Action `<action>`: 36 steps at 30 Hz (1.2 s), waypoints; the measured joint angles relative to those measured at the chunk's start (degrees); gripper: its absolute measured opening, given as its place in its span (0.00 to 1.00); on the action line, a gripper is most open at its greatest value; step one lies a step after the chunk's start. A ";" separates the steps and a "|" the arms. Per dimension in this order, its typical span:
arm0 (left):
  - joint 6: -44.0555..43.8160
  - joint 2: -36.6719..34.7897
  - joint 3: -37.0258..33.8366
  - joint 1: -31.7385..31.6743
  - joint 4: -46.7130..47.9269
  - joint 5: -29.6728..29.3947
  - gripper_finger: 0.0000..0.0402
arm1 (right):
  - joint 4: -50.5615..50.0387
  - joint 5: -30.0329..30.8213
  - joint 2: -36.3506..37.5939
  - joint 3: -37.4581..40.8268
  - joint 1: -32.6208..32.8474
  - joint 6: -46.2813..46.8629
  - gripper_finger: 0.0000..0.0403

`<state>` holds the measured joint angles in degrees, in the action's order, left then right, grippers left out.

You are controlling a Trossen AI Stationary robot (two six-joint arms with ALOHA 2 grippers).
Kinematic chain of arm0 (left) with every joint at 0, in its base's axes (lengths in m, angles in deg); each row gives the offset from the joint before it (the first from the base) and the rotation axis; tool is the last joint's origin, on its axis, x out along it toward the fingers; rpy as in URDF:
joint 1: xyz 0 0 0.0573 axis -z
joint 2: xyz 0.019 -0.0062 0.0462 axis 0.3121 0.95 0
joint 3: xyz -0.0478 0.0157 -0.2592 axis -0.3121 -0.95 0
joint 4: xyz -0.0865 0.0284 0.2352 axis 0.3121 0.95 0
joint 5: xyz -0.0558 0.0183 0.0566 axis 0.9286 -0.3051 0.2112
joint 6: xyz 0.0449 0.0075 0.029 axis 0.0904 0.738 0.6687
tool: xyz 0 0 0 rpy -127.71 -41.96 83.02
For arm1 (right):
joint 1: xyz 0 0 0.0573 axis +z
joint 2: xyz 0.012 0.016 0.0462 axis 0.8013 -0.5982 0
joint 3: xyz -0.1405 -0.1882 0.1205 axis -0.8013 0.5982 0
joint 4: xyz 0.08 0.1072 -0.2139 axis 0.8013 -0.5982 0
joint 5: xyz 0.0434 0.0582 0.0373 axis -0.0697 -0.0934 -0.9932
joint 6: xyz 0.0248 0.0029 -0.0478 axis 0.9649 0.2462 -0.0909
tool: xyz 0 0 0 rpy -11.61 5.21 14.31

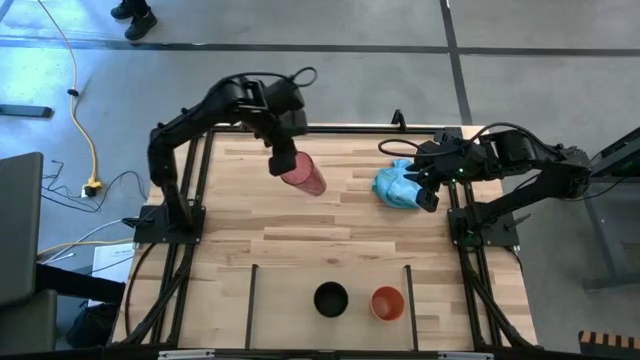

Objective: Stack small to large cups/mugs on shelf
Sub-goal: Put the red cup on the shelf

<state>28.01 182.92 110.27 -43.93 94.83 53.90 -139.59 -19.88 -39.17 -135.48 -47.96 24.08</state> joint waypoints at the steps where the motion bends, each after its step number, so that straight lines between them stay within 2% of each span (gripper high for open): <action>1: -0.64 -0.64 0.00 0.27 0.02 0.04 0.00 | 0.00 0.00 0.00 0.00 0.00 0.00 0.19; 12: -5.12 -7.39 -0.03 3.19 0.00 3.86 0.00 | 0.00 0.00 0.00 0.00 0.00 0.00 0.19; 24: -11.67 -13.25 -0.24 9.61 -0.05 3.63 0.00 | 0.00 0.00 0.00 0.00 0.00 0.02 0.19; 28: -14.25 -15.57 -3.23 12.46 -0.08 3.59 0.00 | 0.00 0.00 0.00 0.00 0.00 0.02 0.19; 36: -20.53 -21.39 -14.59 17.67 0.05 3.46 0.00 | 0.02 0.00 0.00 0.00 0.00 -0.04 0.19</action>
<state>7.48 161.53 95.68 -26.26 94.88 57.36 -139.57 -19.88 -39.17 -135.48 -47.96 24.03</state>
